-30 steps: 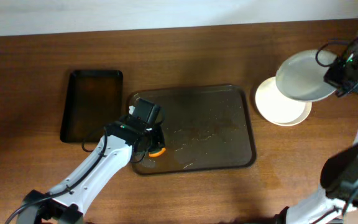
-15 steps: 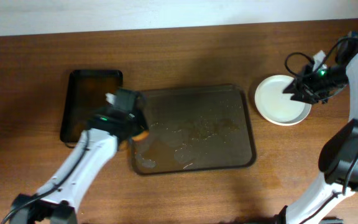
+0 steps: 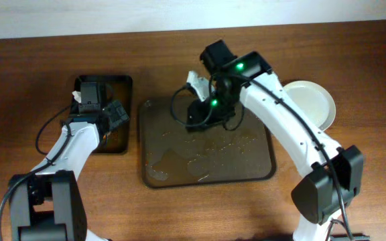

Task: Clean dirty plates on tray and stack at the side

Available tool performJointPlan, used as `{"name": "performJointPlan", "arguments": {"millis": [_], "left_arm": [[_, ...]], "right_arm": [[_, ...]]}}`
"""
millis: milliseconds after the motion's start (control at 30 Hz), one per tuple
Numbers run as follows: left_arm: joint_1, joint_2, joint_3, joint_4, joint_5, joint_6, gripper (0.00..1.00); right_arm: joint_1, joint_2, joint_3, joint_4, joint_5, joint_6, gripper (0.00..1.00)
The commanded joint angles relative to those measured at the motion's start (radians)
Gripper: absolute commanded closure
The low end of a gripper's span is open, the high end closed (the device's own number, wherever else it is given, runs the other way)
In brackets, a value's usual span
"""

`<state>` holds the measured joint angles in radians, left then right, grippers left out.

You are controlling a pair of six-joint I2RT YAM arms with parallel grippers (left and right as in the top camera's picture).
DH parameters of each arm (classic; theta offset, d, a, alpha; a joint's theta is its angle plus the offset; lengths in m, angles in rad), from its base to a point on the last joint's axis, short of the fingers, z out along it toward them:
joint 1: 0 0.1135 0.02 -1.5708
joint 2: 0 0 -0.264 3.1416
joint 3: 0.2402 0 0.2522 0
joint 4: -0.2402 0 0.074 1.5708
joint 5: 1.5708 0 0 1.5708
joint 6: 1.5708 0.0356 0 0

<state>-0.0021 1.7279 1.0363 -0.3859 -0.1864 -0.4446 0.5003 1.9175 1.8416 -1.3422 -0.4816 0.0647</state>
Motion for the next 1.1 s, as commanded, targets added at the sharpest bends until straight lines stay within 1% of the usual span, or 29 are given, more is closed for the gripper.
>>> {"name": "performJointPlan", "arguments": {"millis": [0,67,100,133,167,200,300,400,467,600,800,933,967,1067], "left_arm": [[0.008,-0.134,0.018,-0.064,0.056,0.023,0.03],[0.007,-0.251,0.018,-0.128,0.114,0.019,0.04],[0.007,-0.348,0.018,-0.181,0.174,0.018,0.05],[0.007,-0.414,0.018,-0.220,0.210,0.006,0.06],[0.007,-0.552,0.018,-0.305,0.253,-0.014,0.09],[0.007,-0.646,0.018,-0.375,0.254,-0.013,0.00],[0.007,-0.819,0.018,-0.548,0.255,-0.014,0.00],[0.007,-0.951,0.018,-0.650,0.258,-0.013,0.00],[0.007,-0.990,0.018,-0.654,0.258,-0.013,0.00],[0.007,-0.996,0.018,-0.656,0.258,-0.013,0.00],[0.007,-0.996,0.018,-0.656,0.258,-0.013,0.00],[0.007,-0.996,0.018,-0.656,0.258,-0.013,0.00],[0.007,-0.996,0.018,-0.656,0.258,-0.013,0.00],[0.007,-0.996,0.018,-0.656,0.258,-0.013,0.00]], "right_arm": [[0.071,-0.116,-0.003,-0.055,0.077,0.049,0.52],[0.113,-0.219,-0.003,-0.075,0.113,0.050,0.44],[0.138,-0.286,-0.003,-0.104,0.166,0.060,0.02],[0.158,-0.342,-0.003,-0.142,0.225,0.093,0.02],[0.193,-0.435,-0.003,-0.213,0.323,0.167,0.02],[0.216,-0.485,-0.003,-0.249,0.355,0.208,0.02],[0.288,-0.575,-0.004,-0.302,0.356,0.232,0.02],[0.381,-0.618,-0.006,-0.336,0.357,0.241,0.02],[0.417,-0.643,-0.006,-0.356,0.386,0.288,0.02],[0.425,-0.699,-0.006,-0.356,0.385,0.289,0.02],[0.425,-0.696,-0.006,-0.356,0.370,0.288,0.02],[0.424,-0.696,-0.006,-0.356,0.375,0.201,0.02],[0.424,-0.696,-0.006,-0.356,0.378,0.201,0.02],[0.388,-0.731,-0.081,-0.293,0.389,0.172,0.02]]}}
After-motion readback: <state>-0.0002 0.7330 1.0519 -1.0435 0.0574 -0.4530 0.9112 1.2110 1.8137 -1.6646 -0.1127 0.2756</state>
